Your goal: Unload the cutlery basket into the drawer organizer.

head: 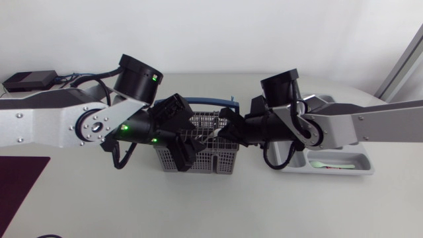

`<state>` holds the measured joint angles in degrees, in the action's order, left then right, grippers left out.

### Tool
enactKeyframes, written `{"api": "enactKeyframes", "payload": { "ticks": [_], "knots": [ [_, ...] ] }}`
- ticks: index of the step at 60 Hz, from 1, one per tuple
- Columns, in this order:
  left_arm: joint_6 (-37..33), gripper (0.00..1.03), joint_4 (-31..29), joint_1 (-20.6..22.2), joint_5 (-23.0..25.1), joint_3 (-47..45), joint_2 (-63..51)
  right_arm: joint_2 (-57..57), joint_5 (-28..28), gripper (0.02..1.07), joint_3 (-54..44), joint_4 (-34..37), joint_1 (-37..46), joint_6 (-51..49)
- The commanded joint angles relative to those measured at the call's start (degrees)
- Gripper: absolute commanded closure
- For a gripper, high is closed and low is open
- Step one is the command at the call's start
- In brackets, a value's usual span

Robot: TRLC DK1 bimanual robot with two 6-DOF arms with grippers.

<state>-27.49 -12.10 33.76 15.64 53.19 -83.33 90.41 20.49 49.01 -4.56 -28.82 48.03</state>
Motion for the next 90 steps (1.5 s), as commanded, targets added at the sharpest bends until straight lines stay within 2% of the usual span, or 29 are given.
{"api": "enactKeyframes", "payload": {
  "ticks": [1, 46, 49, 51, 53, 74, 90],
  "knots": [
    [-0.4, 0.07, 0.4, -0.1, 0.5, -0.7, -1.1, 0.3, -0.4, 1.01, -1.7, -0.5, -0.1, 1.5],
    [-0.6, 0.07, 0.7, -0.6, 0.5, -1.2, -0.8, -4.5, 1.1, 1.01, -3.8, -1.2, 2.1, 1.5],
    [-0.6, 0.07, 0.7, -0.6, 0.5, -1.2, -0.9, -4.4, 1.2, 0.96, -4.2, -2.5, 2.4, 1.7],
    [-0.6, 0.07, 0.8, -0.6, 0.5, -1.2, -0.9, -4.1, 1.6, 0.82, -4.5, -3.2, 2.4, 2.2],
    [-0.6, 0.07, 0.9, -0.6, 0.5, -1.2, -1.0, -3.8, 1.9, 0.76, -4.5, -3.4, 2.3, 2.2],
    [-1.4, 0.07, 1.3, -1.9, 0.4, -0.8, -1.0, -2.3, 0.3, 0.75, -4.3, -5.0, -0.7, 2.2],
    [-1.8, 0.07, 1.3, -2.3, 0.4, -0.1, -2.5, -3.2, -4.8, 0.75, -4.6, -5.1, -3.3, 1.6]
  ]
}}
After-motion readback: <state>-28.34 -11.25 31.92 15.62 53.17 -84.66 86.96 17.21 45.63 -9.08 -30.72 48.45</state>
